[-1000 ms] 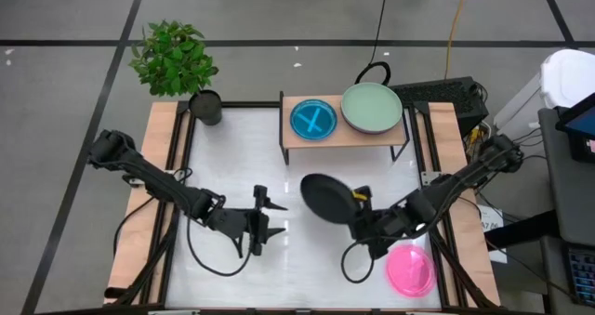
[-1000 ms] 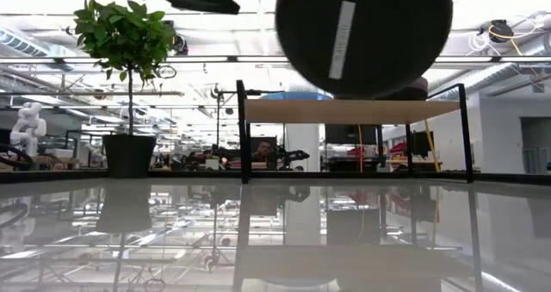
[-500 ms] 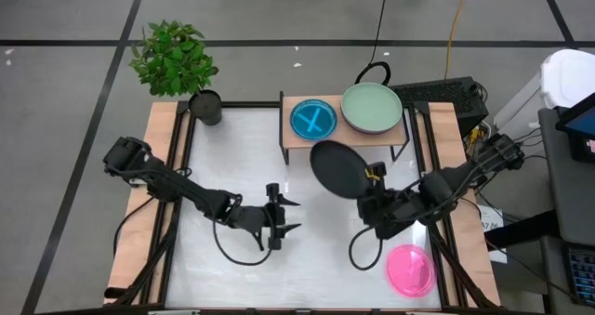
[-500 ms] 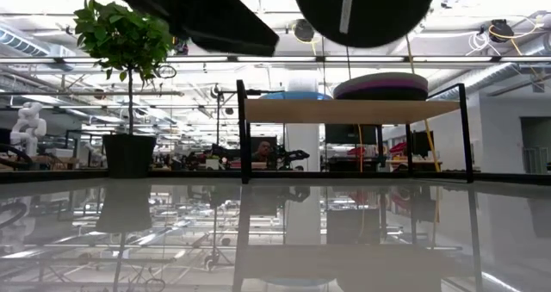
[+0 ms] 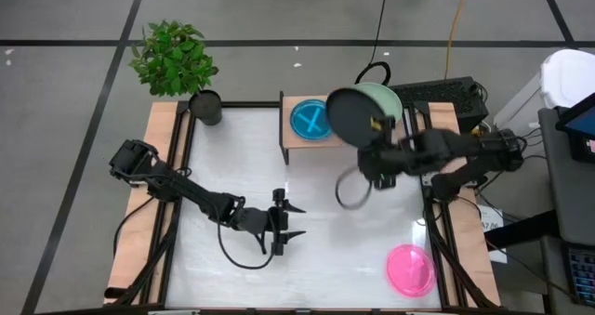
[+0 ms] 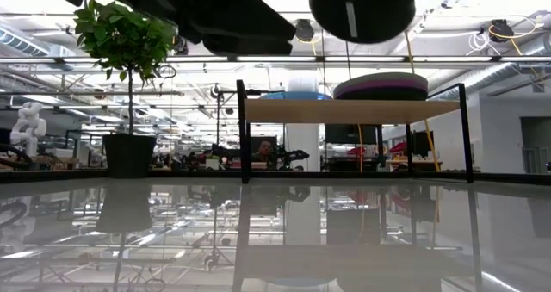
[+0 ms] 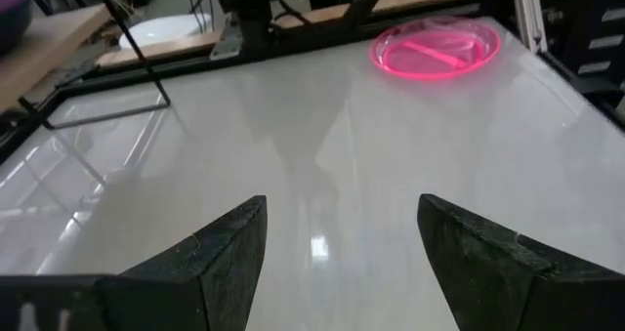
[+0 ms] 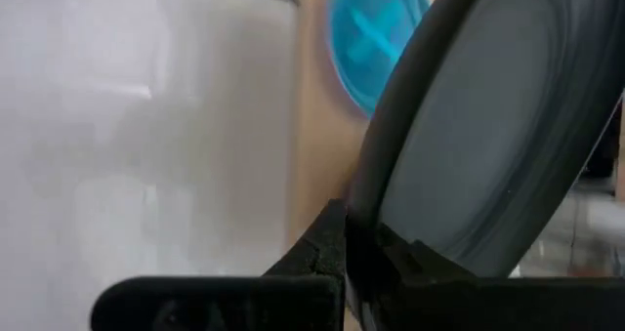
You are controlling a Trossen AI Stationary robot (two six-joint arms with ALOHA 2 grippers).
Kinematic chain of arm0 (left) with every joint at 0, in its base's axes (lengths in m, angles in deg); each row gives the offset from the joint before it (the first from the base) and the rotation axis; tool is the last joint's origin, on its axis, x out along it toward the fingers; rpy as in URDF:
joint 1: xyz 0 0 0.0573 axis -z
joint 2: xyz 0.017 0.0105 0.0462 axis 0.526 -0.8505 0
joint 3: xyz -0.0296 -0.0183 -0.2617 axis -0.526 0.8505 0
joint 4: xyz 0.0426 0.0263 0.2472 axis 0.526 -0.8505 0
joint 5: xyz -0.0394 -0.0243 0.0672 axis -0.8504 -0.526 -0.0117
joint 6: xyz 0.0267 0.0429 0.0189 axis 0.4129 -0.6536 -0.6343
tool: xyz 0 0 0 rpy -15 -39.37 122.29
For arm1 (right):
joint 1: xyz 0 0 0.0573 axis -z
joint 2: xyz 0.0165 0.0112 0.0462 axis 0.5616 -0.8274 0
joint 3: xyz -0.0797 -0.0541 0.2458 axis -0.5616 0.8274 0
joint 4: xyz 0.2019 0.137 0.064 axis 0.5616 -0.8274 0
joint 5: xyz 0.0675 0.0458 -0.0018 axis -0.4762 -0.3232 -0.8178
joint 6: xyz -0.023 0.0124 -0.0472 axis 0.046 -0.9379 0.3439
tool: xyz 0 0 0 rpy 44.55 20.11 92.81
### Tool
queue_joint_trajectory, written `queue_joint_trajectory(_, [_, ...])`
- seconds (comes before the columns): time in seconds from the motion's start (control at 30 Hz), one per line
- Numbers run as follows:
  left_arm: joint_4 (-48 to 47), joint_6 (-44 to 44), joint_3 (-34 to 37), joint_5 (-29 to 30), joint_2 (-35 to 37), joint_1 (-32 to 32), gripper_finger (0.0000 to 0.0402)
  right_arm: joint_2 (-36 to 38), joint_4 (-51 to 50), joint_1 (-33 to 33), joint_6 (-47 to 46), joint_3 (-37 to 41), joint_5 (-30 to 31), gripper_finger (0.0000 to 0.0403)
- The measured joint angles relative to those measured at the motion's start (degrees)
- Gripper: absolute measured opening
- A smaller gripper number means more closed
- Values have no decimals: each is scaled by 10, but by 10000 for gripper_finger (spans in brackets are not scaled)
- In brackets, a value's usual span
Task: Place and stack plates onto a shelf
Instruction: Stack the black plate on top of the light green plate on the shelf
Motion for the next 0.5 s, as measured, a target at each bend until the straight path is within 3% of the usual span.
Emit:
queue_joint_trajectory(0.27, [3,4,0,0,0,0,271,-3,0,163,87,26,-53,0])
queue_joint_trajectory(0.5, [2,18,0,0,0,7,271,-3,9,239,100,80,-87,1])
